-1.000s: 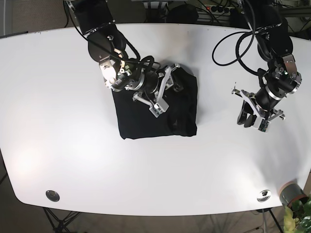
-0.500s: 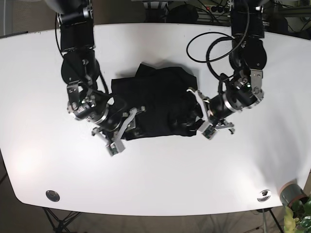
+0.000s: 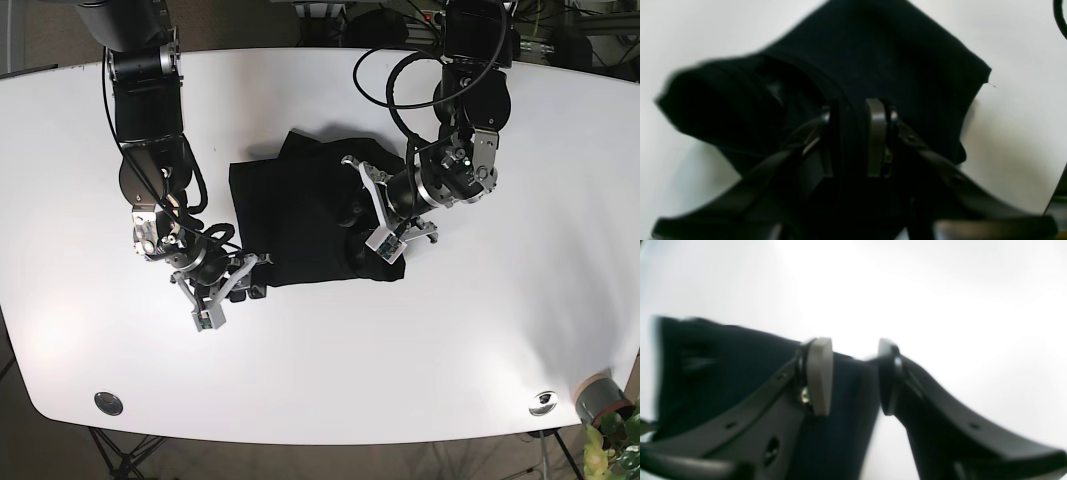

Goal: Fold the T-shirt properly
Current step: 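Release the right gripper and press the folded bundle with both grippers, then grasp the folded bundle's sides with both grippers and square it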

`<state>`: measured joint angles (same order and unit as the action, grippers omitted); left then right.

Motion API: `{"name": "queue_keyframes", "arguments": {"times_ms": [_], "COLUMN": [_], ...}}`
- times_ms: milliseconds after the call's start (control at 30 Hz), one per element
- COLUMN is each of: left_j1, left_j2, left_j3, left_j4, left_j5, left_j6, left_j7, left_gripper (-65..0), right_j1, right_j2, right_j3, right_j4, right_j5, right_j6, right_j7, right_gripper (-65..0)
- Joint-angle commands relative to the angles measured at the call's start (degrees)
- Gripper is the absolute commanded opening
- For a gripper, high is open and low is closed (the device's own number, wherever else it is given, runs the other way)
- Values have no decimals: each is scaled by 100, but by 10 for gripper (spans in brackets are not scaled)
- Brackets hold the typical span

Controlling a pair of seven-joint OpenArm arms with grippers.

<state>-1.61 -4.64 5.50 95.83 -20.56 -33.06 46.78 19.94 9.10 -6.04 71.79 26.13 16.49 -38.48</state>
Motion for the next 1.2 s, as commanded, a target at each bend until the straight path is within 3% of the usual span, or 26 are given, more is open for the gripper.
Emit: {"name": "queue_keyframes", "arguments": {"times_ms": [0,233,433,700,867,1033,1167], "left_j1": [77,191,104,-204,-450,-776,-890], "left_j2": [-59,-147,-481,-964,-990,-964,-832], "left_j3": [9,0,9,17,26,193,176], "left_j4": [21,-497,-1148,-1412,-1614,-1737,-1403], "left_j5": [-103,-103,-103,-111,-111,-147,-164], "left_j6": [-4,-13,-4,-30,-30,-30,-30], "left_j7": [-252,-261,-261,-261,-261,-261,-252], "left_gripper": [-532,-532,-532,-532,-532,-533,-535], "right_j1": [190,401,551,252,-258,-645,-926], "right_j2": [26,272,298,334,360,360,325], "right_j3": [-103,-473,-710,-710,-710,-710,-411], "right_j4": [-238,-1232,-1909,-1759,-1021,-291,184], "right_j5": [125,117,134,178,143,134,134], "right_j6": [78,78,78,61,34,26,26], "right_j7": [485,1461,2076,2085,2076,1646,1496], "right_gripper": [-442,-442,-442,-528,-518,-523,-520]}}
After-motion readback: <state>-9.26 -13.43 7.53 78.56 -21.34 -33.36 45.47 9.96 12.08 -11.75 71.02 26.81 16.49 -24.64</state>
